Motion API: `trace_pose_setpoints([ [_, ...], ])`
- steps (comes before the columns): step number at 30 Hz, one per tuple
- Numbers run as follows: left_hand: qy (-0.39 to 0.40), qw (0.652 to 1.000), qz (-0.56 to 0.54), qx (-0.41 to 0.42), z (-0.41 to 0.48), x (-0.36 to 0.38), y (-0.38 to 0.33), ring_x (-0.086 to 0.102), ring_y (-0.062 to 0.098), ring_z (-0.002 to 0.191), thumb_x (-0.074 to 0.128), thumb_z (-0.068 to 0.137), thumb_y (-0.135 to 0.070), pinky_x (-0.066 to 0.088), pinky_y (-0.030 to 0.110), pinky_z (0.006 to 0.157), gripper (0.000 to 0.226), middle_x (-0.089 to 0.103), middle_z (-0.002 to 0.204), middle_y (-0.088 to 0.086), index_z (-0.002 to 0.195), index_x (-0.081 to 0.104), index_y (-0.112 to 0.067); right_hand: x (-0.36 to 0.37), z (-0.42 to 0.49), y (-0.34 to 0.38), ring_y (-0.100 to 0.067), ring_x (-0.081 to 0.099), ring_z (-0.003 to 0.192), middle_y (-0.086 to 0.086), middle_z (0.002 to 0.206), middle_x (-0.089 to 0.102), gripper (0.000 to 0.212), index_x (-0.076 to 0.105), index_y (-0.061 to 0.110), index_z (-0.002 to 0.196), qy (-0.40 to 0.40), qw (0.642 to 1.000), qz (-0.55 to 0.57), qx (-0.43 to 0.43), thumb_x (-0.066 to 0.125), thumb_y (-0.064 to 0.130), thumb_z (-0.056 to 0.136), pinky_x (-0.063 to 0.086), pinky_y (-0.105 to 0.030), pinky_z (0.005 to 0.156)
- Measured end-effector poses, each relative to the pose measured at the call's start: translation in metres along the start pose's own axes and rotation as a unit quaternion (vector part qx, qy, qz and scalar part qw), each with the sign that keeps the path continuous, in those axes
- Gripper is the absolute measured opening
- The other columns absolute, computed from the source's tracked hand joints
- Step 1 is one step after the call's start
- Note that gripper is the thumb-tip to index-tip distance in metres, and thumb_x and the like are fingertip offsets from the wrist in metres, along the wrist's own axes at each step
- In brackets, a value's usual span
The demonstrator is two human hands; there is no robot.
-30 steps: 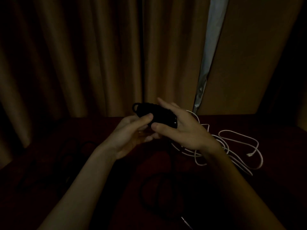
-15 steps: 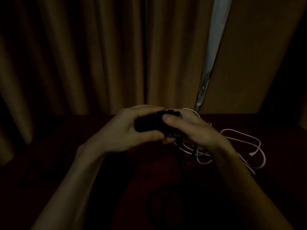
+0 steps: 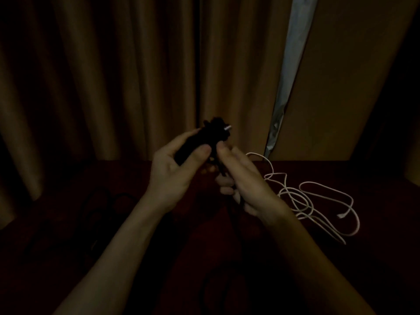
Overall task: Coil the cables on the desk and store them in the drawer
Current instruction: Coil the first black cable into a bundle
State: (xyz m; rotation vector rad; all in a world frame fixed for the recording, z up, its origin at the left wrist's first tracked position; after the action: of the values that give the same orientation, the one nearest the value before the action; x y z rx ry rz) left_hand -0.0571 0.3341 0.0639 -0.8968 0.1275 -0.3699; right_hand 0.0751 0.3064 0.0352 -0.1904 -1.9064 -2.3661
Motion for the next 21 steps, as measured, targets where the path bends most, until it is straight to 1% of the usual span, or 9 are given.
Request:
trace_pose_setpoints([
  [2, -0.034, 0.999, -0.030, -0.006, 0.001, -0.003, -0.001, 0.073, 0.021, 0.089, 0.065, 0.094, -0.018, 0.061, 0.036, 0.078, 0.029, 0.077, 0.103, 0.003, 0.123, 0.066, -0.015, 0.004, 0.001, 0.001, -0.002, 0.033, 0.051, 0.011, 0.074, 0.059, 0.036, 0.053, 0.023, 0.106, -0.011, 0.999, -0.045, -0.017, 0.056, 0.057, 0.094, 0.026, -0.017, 0.044],
  [5, -0.068, 0.993, 0.087, 0.032, -0.001, -0.006, -0.003, 0.072, 0.008, 0.100, 0.072, 0.088, -0.028, 0.056, 0.023, 0.082, 0.040, 0.075, 0.106, -0.008, 0.125, 0.066, -0.018, 0.013, -0.003, 0.010, 0.001, 0.031, 0.046, 0.018, 0.060, 0.048, 0.016, 0.058, 0.033, 0.103, 0.028, 0.995, -0.088, -0.029, 0.047, 0.045, 0.104, 0.022, -0.015, 0.041],
  [8, -0.046, 0.966, 0.222, 0.124, -0.004, 0.001, -0.007, 0.067, -0.002, 0.105, 0.076, 0.088, -0.030, 0.052, 0.016, 0.086, 0.044, 0.068, 0.116, -0.020, 0.130, 0.062, -0.026, 0.014, -0.009, 0.020, 0.002, 0.045, 0.039, 0.020, 0.047, 0.050, 0.024, 0.061, 0.023, 0.091, 0.006, 0.993, -0.113, -0.043, 0.047, 0.036, 0.106, 0.031, -0.010, 0.038],
  [10, -0.020, 0.922, 0.321, 0.217, -0.010, 0.010, -0.009, 0.064, 0.000, 0.110, 0.079, 0.089, -0.021, 0.051, 0.016, 0.090, 0.051, 0.064, 0.124, -0.012, 0.136, 0.060, -0.017, 0.011, -0.009, 0.022, 0.006, 0.051, 0.040, 0.020, 0.043, 0.051, 0.029, 0.059, 0.019, 0.081, -0.016, 0.991, -0.116, -0.059, 0.050, 0.032, 0.105, 0.035, -0.008, 0.040],
  [11, -0.011, 0.913, 0.338, 0.228, -0.010, 0.010, -0.008, 0.064, 0.003, 0.110, 0.080, 0.088, -0.020, 0.051, 0.017, 0.090, 0.053, 0.065, 0.126, -0.006, 0.137, 0.060, -0.013, 0.010, -0.009, 0.022, 0.006, 0.052, 0.039, 0.020, 0.042, 0.051, 0.031, 0.060, 0.019, 0.079, -0.023, 0.991, -0.119, -0.063, 0.051, 0.033, 0.105, 0.035, -0.008, 0.040],
  [14, 0.032, 0.960, 0.256, 0.107, -0.002, 0.001, -0.001, 0.063, 0.002, 0.112, 0.081, 0.086, -0.030, 0.050, 0.014, 0.088, 0.059, 0.065, 0.127, -0.006, 0.140, 0.058, -0.024, 0.003, -0.007, 0.025, 0.002, 0.048, 0.038, 0.016, 0.044, 0.049, 0.036, 0.062, 0.015, 0.080, -0.032, 0.989, -0.132, -0.061, 0.052, 0.041, 0.102, 0.031, -0.011, 0.038],
  [16, 0.068, 0.995, 0.066, -0.042, 0.001, 0.001, 0.008, 0.063, 0.006, 0.118, 0.074, 0.086, -0.042, 0.052, 0.020, 0.090, 0.056, 0.065, 0.132, -0.007, 0.138, 0.058, -0.027, -0.003, -0.007, 0.030, -0.002, 0.036, 0.040, 0.010, 0.049, 0.042, 0.042, 0.058, 0.015, 0.077, -0.016, 0.986, -0.154, -0.066, 0.052, 0.051, 0.097, 0.022, -0.021, 0.042],
  [18, 0.090, 0.971, -0.107, -0.193, -0.004, 0.009, 0.018, 0.071, 0.017, 0.102, 0.060, 0.095, -0.053, 0.057, 0.029, 0.082, 0.049, 0.072, 0.121, 0.003, 0.131, 0.062, -0.020, -0.005, -0.007, 0.033, -0.007, 0.031, 0.043, 0.002, 0.053, 0.039, 0.043, 0.055, 0.014, 0.079, 0.017, 0.982, -0.172, -0.078, 0.050, 0.055, 0.094, 0.017, -0.028, 0.045],
  [21, 0.151, 0.937, -0.128, -0.288, -0.016, 0.026, 0.024, 0.069, 0.019, 0.077, 0.044, 0.091, -0.058, 0.057, 0.025, 0.070, 0.056, 0.074, 0.096, 0.013, 0.123, 0.067, -0.017, -0.001, -0.009, 0.032, -0.002, 0.044, 0.045, 0.006, 0.055, 0.051, 0.037, 0.061, 0.014, 0.095, 0.068, 0.976, -0.189, -0.085, 0.048, 0.048, 0.093, 0.030, -0.017, 0.046],
])
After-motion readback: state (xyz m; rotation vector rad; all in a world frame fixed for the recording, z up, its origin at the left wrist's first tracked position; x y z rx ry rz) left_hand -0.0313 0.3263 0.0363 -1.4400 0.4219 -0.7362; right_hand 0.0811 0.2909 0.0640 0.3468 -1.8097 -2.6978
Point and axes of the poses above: each hand's wrist, its own z-axis towards the middle knuckle, its own x-axis out of the palm, y = z × x, the point moved 7 cm from there along z, towards the middle knuckle
